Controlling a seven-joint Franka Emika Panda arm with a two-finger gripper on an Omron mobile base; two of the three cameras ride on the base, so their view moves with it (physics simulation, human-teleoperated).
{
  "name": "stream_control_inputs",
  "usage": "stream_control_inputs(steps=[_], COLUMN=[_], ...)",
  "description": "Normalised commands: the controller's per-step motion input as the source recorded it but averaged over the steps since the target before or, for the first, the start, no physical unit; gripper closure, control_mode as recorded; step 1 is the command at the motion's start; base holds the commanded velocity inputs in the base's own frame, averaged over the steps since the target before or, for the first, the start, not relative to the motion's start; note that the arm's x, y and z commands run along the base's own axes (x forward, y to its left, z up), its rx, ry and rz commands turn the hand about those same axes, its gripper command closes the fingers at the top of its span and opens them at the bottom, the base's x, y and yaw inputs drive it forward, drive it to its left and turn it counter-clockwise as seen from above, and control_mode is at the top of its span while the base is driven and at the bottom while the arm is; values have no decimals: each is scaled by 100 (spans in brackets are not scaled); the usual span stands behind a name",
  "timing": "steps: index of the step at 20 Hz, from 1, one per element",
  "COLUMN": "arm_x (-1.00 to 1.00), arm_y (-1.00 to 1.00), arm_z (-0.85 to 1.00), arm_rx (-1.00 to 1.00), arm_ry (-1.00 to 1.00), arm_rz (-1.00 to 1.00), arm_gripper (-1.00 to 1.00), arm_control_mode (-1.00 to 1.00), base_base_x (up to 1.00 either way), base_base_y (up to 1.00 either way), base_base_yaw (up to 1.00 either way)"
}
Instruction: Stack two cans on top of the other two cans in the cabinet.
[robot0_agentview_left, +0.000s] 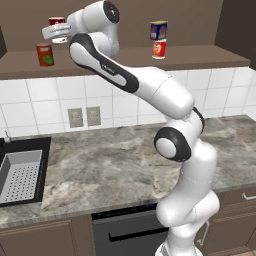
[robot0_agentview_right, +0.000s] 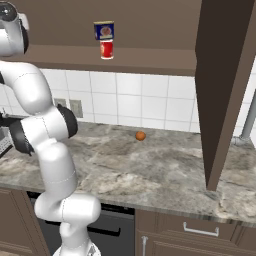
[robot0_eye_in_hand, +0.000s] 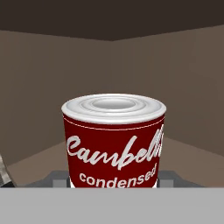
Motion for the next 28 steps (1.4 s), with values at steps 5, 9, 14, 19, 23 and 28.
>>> stream_control_inputs(steps=[5, 9, 14, 19, 23, 28], arm_x=[0, 0, 4, 17, 19, 13], arm_y=[11, 15, 16, 15, 10, 9], arm_z=[0, -6, -13, -4, 0, 6], arm_rx=[0, 0, 0, 0, 0, 0], arm_ry=[-5, -3, -1, 0, 0, 1], arm_rz=[0, 0, 0, 0, 0, 0], arm_gripper=[100, 100, 100, 100, 100, 100], arm_control_mode=[-100, -100, -100, -100, -100, -100], base_base_x=[0, 0, 0, 0, 0, 0], base_base_y=[0, 0, 0, 0, 0, 0], base_base_yaw=[0, 0, 0, 0, 0, 0])
